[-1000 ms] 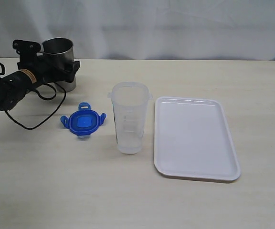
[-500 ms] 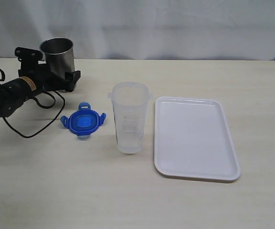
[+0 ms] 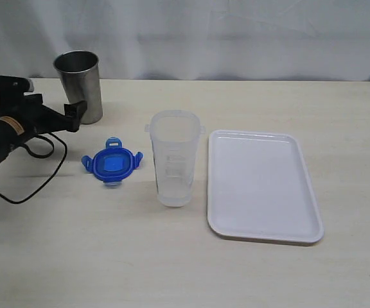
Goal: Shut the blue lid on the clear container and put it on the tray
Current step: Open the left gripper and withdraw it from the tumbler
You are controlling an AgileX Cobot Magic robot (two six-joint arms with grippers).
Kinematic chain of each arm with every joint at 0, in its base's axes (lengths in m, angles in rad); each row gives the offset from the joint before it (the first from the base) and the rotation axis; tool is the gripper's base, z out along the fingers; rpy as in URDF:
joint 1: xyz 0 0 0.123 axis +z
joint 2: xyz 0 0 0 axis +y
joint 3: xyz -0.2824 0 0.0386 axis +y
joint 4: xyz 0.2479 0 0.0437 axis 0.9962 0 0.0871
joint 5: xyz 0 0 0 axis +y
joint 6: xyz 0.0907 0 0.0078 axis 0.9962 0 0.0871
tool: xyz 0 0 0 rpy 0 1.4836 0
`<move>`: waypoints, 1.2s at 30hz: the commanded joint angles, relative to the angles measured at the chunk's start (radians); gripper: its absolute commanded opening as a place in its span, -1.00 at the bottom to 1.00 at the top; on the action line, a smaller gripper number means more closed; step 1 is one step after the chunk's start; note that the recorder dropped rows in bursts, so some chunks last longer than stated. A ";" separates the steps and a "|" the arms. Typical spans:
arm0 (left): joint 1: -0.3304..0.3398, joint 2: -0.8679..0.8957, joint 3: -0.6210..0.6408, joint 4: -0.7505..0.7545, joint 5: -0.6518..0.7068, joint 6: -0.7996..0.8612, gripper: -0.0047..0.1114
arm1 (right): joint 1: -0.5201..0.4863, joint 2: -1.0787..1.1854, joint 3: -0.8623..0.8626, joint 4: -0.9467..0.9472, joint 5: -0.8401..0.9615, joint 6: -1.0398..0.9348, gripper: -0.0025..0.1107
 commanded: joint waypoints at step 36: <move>-0.173 -0.619 0.073 0.030 1.517 -0.276 0.89 | 0.001 -0.005 0.003 0.004 0.002 0.005 -0.88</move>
